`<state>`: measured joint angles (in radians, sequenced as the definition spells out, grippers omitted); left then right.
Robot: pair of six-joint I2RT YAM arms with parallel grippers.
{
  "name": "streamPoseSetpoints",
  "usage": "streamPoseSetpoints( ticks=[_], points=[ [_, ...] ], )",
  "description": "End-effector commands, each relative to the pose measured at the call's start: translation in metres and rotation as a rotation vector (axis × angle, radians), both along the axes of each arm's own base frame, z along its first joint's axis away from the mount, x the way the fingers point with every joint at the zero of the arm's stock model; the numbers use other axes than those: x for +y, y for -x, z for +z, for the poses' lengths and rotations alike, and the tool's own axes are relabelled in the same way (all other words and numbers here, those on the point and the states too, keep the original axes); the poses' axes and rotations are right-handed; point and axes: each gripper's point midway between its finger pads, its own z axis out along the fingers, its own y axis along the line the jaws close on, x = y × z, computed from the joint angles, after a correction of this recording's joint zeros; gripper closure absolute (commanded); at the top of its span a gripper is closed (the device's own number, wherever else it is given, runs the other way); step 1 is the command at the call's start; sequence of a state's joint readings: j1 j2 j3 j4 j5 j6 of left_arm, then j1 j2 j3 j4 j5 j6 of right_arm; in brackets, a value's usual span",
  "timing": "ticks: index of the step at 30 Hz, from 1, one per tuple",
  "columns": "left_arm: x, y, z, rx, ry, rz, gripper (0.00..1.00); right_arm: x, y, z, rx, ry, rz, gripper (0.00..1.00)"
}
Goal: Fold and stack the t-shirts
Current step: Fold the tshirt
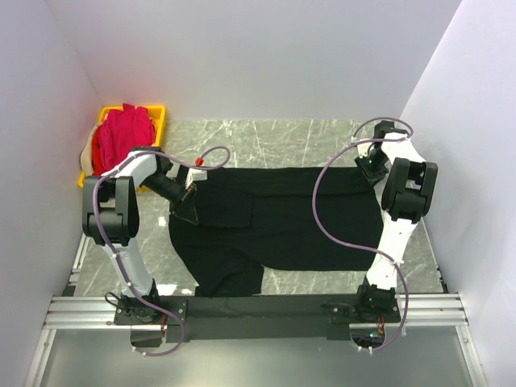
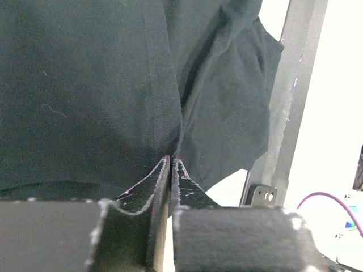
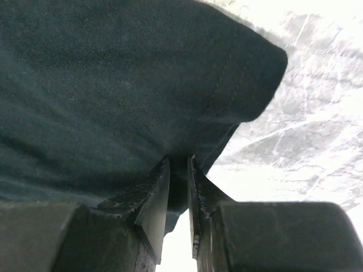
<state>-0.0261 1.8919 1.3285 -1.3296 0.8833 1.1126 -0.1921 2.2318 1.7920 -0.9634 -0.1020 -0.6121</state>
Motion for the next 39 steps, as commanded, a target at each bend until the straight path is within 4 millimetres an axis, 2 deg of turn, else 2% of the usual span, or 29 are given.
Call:
streamPoseSetpoints(
  ticks=[1, 2, 4, 5, 6, 7, 8, 10, 11, 12, 14, 15, 16, 17, 18, 19, 22, 27, 28, 29, 30, 32, 33, 36, 37, 38, 39],
  points=[
    [0.008, 0.008, -0.004, 0.003, -0.043, -0.050, 0.89, -0.005, 0.012, 0.008, 0.030, 0.048, 0.058, 0.75],
    [0.009, 0.007, -0.002, -0.009, -0.047, -0.052, 0.79, -0.004, 0.011, 0.013, 0.023, 0.043, 0.068, 0.75],
    [0.009, 0.000, 0.005, -0.039, -0.052, -0.046, 0.71, 0.006, 0.005, 0.031, -0.003, -0.029, 0.082, 0.71],
    [0.009, -0.004, 0.009, -0.058, -0.051, -0.042, 0.57, 0.010, 0.002, 0.038, -0.016, -0.052, 0.082, 0.69],
    [0.010, -0.008, 0.012, -0.070, -0.051, -0.034, 0.54, 0.017, -0.003, 0.044, -0.035, -0.099, 0.087, 0.66],
    [0.011, -0.019, 0.020, -0.110, -0.052, -0.023, 0.48, 0.016, -0.013, 0.058, -0.072, -0.098, 0.087, 0.58],
    [0.012, -0.025, 0.023, -0.122, -0.054, -0.012, 0.40, 0.016, -0.018, 0.064, -0.093, -0.098, 0.078, 0.55],
    [0.012, -0.048, 0.035, -0.162, -0.044, 0.032, 0.38, 0.015, -0.028, 0.079, -0.131, -0.110, 0.088, 0.46],
    [0.017, -0.061, 0.039, -0.179, -0.040, 0.075, 0.24, 0.013, -0.033, 0.080, -0.146, -0.106, 0.071, 0.45],
    [0.020, -0.086, 0.046, -0.218, -0.047, 0.150, 0.24, 0.009, -0.040, 0.086, -0.175, -0.097, 0.055, 0.44],
    [0.030, -0.120, 0.049, -0.278, -0.061, 0.261, 0.24, -0.001, -0.059, 0.089, -0.246, -0.069, -0.024, 0.44],
    [0.034, -0.153, 0.050, -0.335, -0.068, 0.377, 0.24, -0.004, -0.065, 0.087, -0.262, -0.063, -0.046, 0.44],
    [0.039, -0.167, 0.052, -0.379, -0.088, 0.422, 0.24, -0.004, -0.071, 0.085, -0.276, -0.063, -0.059, 0.44],
    [0.050, -0.182, 0.047, -0.417, -0.159, 0.488, 0.23, -0.002, -0.074, 0.072, -0.254, -0.079, -0.088, 0.44],
    [0.053, -0.196, 0.046, -0.422, -0.175, 0.574, 0.23, -0.001, -0.080, 0.075, -0.269, -0.083, -0.097, 0.44],
    [0.056, -0.210, 0.043, -0.455, -0.178, 0.597, 0.23, 0.001, -0.081, 0.069, -0.255, -0.091, -0.101, 0.44],
    [0.067, -0.235, 0.032, -0.455, -0.222, 0.695, 0.22, 0.001, -0.087, 0.050, -0.237, -0.097, -0.127, 0.44],
    [0.071, -0.247, 0.008, -0.435, -0.252, 0.735, 0.23, 0.001, -0.086, 0.025, -0.209, -0.095, -0.138, 0.45],
    [0.072, -0.248, -0.003, -0.424, -0.286, 0.745, 0.24, 0.001, -0.086, 0.022, -0.204, -0.094, -0.142, 0.46],
    [0.074, -0.253, -0.004, -0.444, -0.291, 0.759, 0.25, 0.001, -0.085, 0.016, -0.193, -0.094, -0.145, 0.46],
    [0.074, -0.253, -0.010, -0.431, -0.299, 0.782, 0.26, 0.001, -0.086, 0.015, -0.194, -0.092, -0.150, 0.53],
    [0.082, -0.260, -0.016, -0.444, -0.329, 0.826, 0.28, 0.000, -0.090, 0.017, -0.213, -0.092, -0.153, 0.53],
    [0.083, -0.266, -0.014, -0.456, -0.327, 0.841, 0.29, 0.001, -0.089, 0.015, -0.212, -0.091, -0.147, 0.57],
    [0.080, -0.270, -0.020, -0.423, -0.327, 0.828, 0.35, 0.005, -0.089, 0.010, -0.193, -0.062, -0.119, 0.65],
    [0.080, -0.270, -0.030, -0.398, -0.335, 0.817, 0.38, 0.007, -0.088, 0.009, -0.180, -0.054, -0.108, 0.67],
    [0.077, -0.269, -0.031, -0.385, -0.326, 0.806, 0.39, 0.008, -0.086, 0.006, -0.170, -0.055, -0.104, 0.68],
    [0.077, -0.270, -0.032, -0.384, -0.331, 0.799, 0.40, 0.009, -0.087, 0.006, -0.171, -0.054, -0.101, 0.75]
  ],
)
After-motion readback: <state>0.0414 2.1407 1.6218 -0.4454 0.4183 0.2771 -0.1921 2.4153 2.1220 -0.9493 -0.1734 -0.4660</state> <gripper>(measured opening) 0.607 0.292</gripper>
